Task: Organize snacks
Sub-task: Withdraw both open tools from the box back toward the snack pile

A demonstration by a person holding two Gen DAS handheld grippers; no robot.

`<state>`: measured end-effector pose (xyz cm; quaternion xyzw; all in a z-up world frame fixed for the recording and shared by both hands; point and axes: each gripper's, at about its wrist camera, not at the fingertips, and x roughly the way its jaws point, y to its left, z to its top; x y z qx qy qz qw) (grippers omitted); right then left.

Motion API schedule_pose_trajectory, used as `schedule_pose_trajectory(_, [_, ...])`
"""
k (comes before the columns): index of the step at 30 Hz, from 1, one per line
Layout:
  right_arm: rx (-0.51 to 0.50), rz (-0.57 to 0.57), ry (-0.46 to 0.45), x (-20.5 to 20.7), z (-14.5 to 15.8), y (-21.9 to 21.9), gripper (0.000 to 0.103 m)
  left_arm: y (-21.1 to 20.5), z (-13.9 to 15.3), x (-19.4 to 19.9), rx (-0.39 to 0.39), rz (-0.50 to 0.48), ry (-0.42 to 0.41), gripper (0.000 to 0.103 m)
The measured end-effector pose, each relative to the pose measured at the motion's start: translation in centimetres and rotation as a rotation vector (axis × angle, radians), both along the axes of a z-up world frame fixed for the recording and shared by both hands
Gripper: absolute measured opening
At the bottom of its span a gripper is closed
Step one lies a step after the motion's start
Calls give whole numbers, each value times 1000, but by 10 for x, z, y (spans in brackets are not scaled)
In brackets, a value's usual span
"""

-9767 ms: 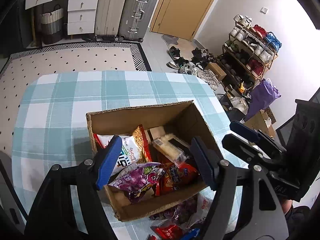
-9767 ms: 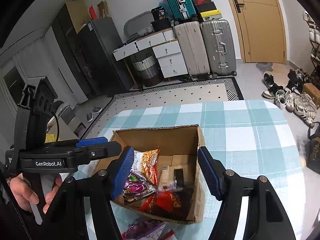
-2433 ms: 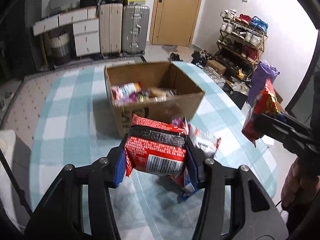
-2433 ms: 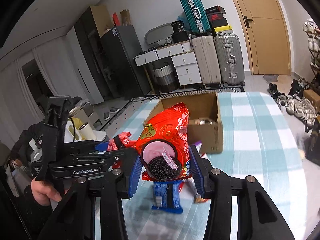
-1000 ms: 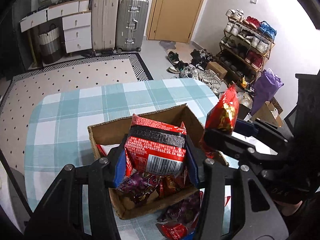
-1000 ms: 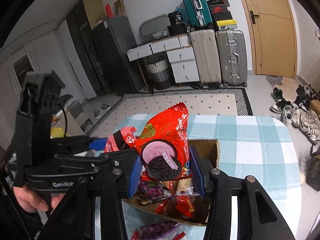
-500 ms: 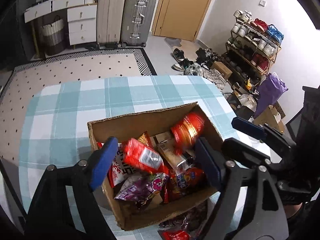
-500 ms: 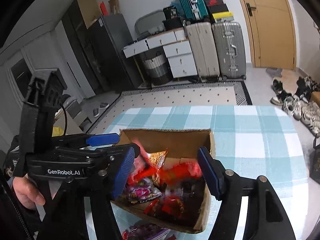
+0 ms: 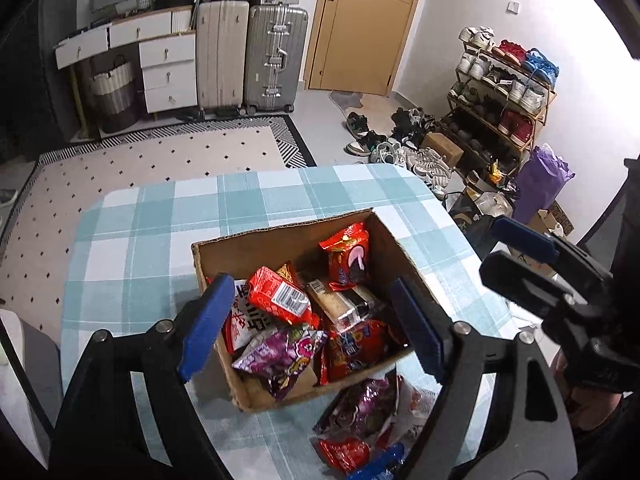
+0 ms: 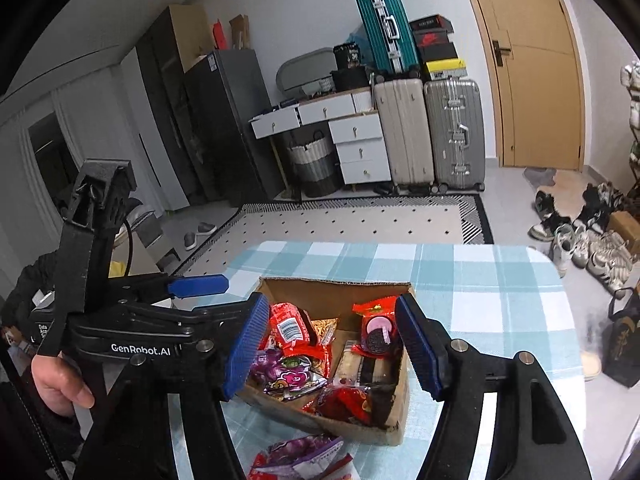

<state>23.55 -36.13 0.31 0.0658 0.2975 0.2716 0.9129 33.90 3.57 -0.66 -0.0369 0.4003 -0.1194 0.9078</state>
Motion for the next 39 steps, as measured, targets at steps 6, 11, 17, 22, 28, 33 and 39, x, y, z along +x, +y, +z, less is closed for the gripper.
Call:
schedule_pose_trajectory(6, [3,-2,-31,-33,16,-8,67,-4,18,-40,18,7,-46,82])
schedule_pose_trajectory(11, [-4,0,-58,-64,25,-14,70,-9,29,-73,17,16,-68,83])
schedule_pose_trajectory(17, [-8,-1,-82,-99,31,-21,73,-14,39,-109,22,18,-84,85])
schedule_pose_trajectory(22, [-8,-4,-97,-128,35,-25,75,-17,47,-137,19,30,-100,88])
schedule_pose_trajectory(28, [2,-14,-121,-160,38,-32,82,-22,53,-172,23,40,-130,100])
schedule_pose_trajectory(33, [10,-24,-128,-187,36,-38,84,-21,57,-195,8,51,-151,102])
schedule_pose_trajectory(39, [25,-41,-132,-213,32,-47,89,-19,51,-221,-6,59,-153,102])
